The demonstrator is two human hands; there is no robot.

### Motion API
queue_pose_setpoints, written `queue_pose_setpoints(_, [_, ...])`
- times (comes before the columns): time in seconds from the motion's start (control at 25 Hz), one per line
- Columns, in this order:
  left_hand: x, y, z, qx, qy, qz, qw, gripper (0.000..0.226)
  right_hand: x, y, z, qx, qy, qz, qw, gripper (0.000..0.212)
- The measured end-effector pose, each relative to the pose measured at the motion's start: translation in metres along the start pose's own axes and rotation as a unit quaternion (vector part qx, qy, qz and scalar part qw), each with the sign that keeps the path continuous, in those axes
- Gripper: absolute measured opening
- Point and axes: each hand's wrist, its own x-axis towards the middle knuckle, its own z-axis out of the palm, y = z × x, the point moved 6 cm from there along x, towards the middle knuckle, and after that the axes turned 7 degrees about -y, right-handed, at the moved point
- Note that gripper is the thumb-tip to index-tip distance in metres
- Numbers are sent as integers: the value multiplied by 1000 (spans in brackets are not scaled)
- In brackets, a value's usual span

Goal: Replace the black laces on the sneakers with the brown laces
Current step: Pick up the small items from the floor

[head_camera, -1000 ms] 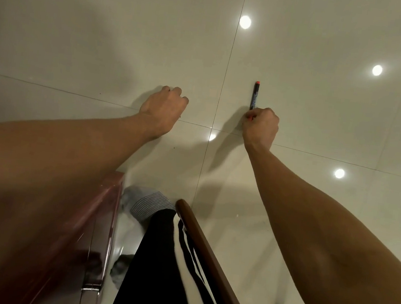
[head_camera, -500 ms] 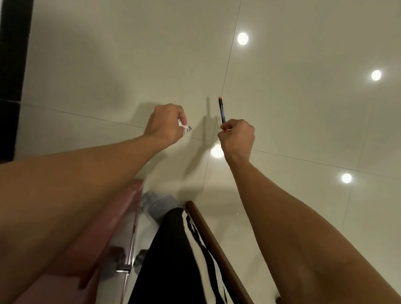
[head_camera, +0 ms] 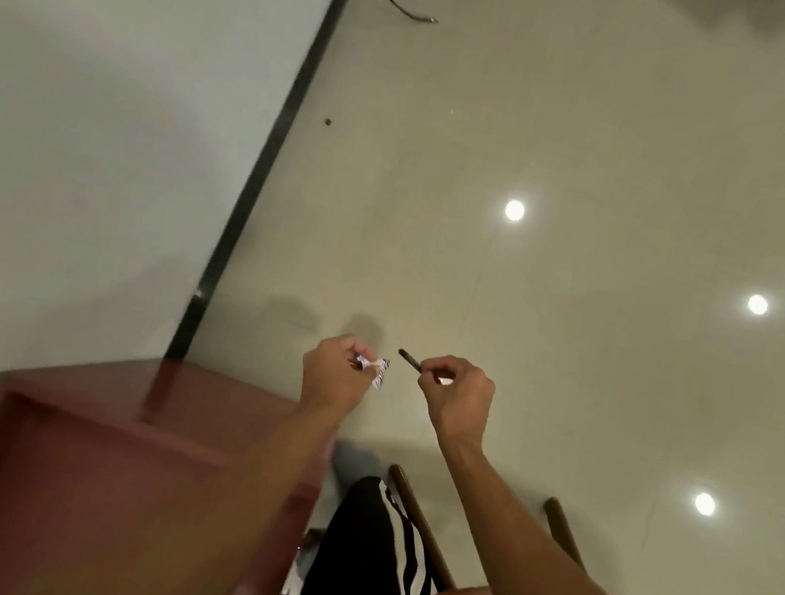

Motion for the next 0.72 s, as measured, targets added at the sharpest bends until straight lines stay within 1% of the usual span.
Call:
queue_pose_setpoints(0.16, [-88,35,-83,-99,90,-7,991,18,-72,-111,-29,41,-33,-72,996,23])
queue_pose_setpoints(0.24, [-131,42,-120,-160,128,-19,979,16,-107,-162,-38,58,-61,-102,991,24])
queue_pose_setpoints(0.32, [-179,39,-150,-215,166,-36,962,12,-148,-205,-38,63,-108,-129,984,25])
queue_pose_setpoints(0.44, [-240,25,-190,-287,228,-47,929,11,-209,-263,-27,62,-184,-186,963,26])
queue_pose_setpoints(0.56, [-294,13,-233,-328,303,-46,894,10,-257,-307,-1,30,-242,-247,938,25])
queue_pose_setpoints(0.64, [-336,-5,-253,-352,348,-63,866,11,-292,-323,22,-1,-285,-283,916,24])
queue_pose_setpoints(0.72, [-375,-27,-262,-385,381,-81,837,12,-329,-332,40,-12,-330,-297,896,24])
